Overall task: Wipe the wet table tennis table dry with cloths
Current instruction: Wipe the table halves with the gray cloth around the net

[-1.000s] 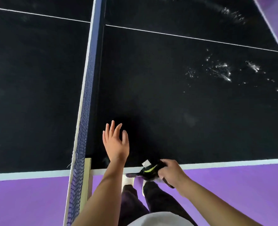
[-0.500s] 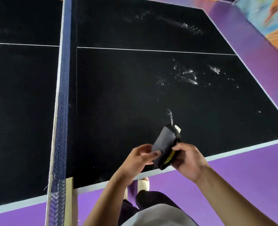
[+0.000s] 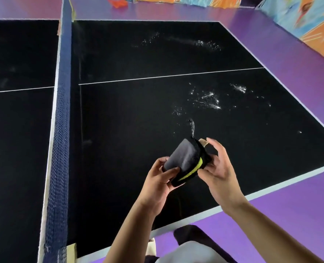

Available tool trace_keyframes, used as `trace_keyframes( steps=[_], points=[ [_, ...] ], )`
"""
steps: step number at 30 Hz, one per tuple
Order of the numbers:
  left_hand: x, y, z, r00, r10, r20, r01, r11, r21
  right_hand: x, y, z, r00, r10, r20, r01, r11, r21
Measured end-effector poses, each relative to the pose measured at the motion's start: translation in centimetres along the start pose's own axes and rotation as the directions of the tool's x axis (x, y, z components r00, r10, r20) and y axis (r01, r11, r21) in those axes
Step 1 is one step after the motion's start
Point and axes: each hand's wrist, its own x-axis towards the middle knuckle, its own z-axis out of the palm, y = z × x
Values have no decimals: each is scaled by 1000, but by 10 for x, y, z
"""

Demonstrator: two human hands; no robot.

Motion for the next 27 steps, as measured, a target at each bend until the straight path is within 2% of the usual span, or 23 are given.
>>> trace_keyframes(
  steps=[2,4,6,8,11,13,14,15,17,18,19,21,23,25,27],
  points=[
    [9,6,14,1000,1,-11,0,999,38,14,3,-13,994,-87,67,95,988,-121],
    [18,11,28,999,-22,-41,25,998,55,29,11,-29,966,-116,233,193,919,-344],
    [28,16,44,994,-58,-89,65,995,76,44,22,-47,914,-53,402,301,752,-586],
    [40,22,59,988,-82,-133,100,986,136,63,34,-63,909,-142,392,400,562,-724],
    [69,27,83,971,-150,-185,189,958,217,101,53,-80,884,-355,304,453,490,-745],
    [91,28,95,949,-209,-236,261,940,219,133,63,-90,822,-394,412,567,493,-659],
    [101,29,99,937,-238,-255,292,935,200,150,67,-93,794,-374,480,605,569,-557],
    [112,30,100,924,-269,-273,318,935,156,167,69,-95,793,-317,520,569,691,-446],
    [133,33,92,890,-306,-338,332,943,21,201,70,-94,849,-150,507,332,898,-289],
    [143,35,84,873,-293,-390,312,950,-16,220,71,-93,891,-67,450,196,949,-247],
    [153,36,75,852,-249,-461,288,957,15,242,70,-91,914,33,404,53,979,-199],
    [173,37,52,768,-69,-637,317,905,284,291,66,-84,872,274,406,-272,960,-64],
    [188,35,28,650,140,-747,473,695,541,343,62,-74,786,432,443,-516,853,83],
    [199,26,5,590,210,-780,632,481,607,397,61,-62,772,468,430,-589,781,207],
    [207,12,-14,616,117,-779,729,293,619,448,62,-47,785,473,399,-602,734,314]
  ],
)
